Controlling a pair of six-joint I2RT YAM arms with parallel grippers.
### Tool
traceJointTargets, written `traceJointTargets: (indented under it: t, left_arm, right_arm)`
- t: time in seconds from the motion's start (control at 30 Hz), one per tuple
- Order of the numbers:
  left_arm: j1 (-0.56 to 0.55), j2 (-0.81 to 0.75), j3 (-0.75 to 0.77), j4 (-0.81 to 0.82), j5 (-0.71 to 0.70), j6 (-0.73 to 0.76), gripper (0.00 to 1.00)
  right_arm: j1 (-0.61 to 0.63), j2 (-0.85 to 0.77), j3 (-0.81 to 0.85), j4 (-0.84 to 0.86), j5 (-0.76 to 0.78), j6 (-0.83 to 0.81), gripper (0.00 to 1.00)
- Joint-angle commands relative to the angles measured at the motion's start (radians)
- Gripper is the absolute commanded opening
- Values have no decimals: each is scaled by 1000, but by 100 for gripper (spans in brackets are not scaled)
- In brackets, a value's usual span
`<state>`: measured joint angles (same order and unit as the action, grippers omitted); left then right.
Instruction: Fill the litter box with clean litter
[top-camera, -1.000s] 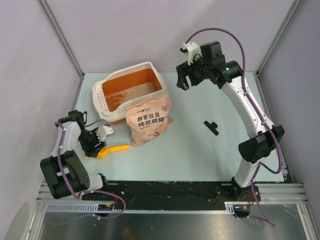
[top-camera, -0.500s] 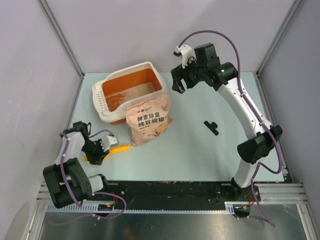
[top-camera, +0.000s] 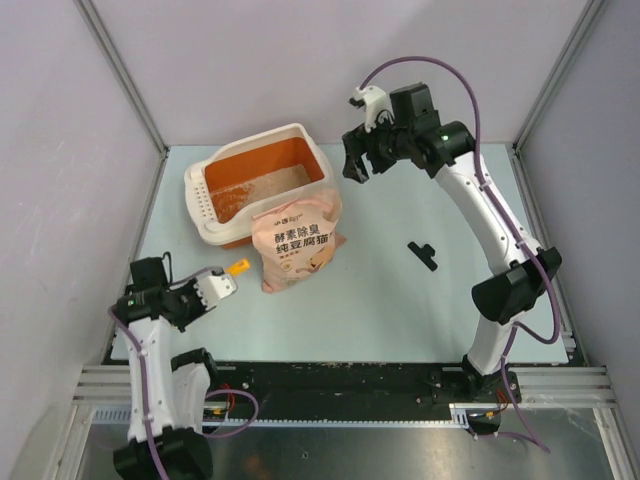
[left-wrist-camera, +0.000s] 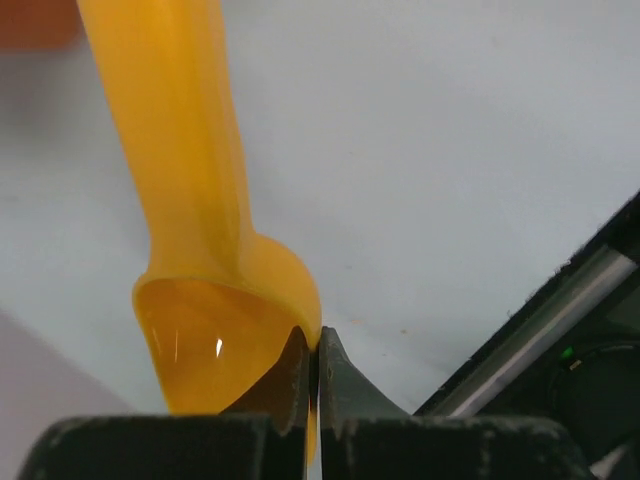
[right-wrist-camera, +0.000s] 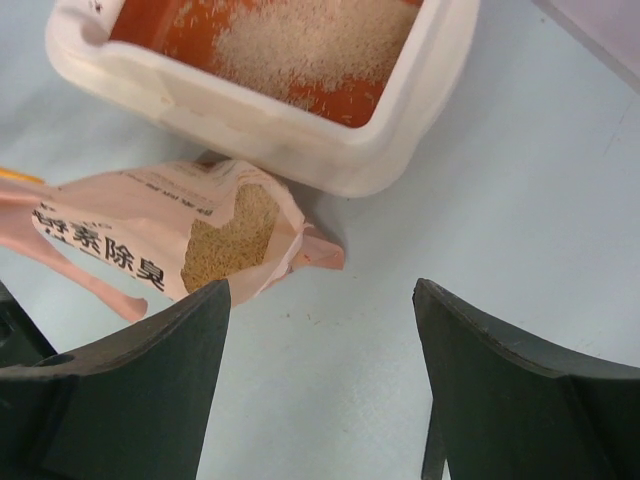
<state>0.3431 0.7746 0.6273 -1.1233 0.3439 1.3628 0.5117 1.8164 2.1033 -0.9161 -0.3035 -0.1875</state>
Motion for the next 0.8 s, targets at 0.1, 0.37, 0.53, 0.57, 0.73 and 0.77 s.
traceJointTargets:
  t: [0.1, 0.37, 0.53, 0.57, 0.73, 0.77]
  left_arm:
    - [2, -89, 320, 0, 380, -291, 0]
    - [-237, 190, 751, 249, 331, -677, 0]
    - [-476, 368, 935, 332, 169, -792, 0]
    - [-504, 411, 946, 365, 143, -801, 0]
    - [-690, 497, 979, 463, -69, -824, 0]
    - [-734, 520, 980, 473, -98, -827, 0]
  right_arm:
    - [-85, 3, 176, 42, -187, 141, 80]
    - [-142, 50, 239, 179, -477, 387, 91]
    - [-127, 54, 242, 285, -511, 514, 96]
    - [-121, 54, 254, 292, -500, 525, 97]
    - [-59, 46, 276, 324, -450, 574, 97]
    - [-49, 46, 279, 329, -427, 580, 97]
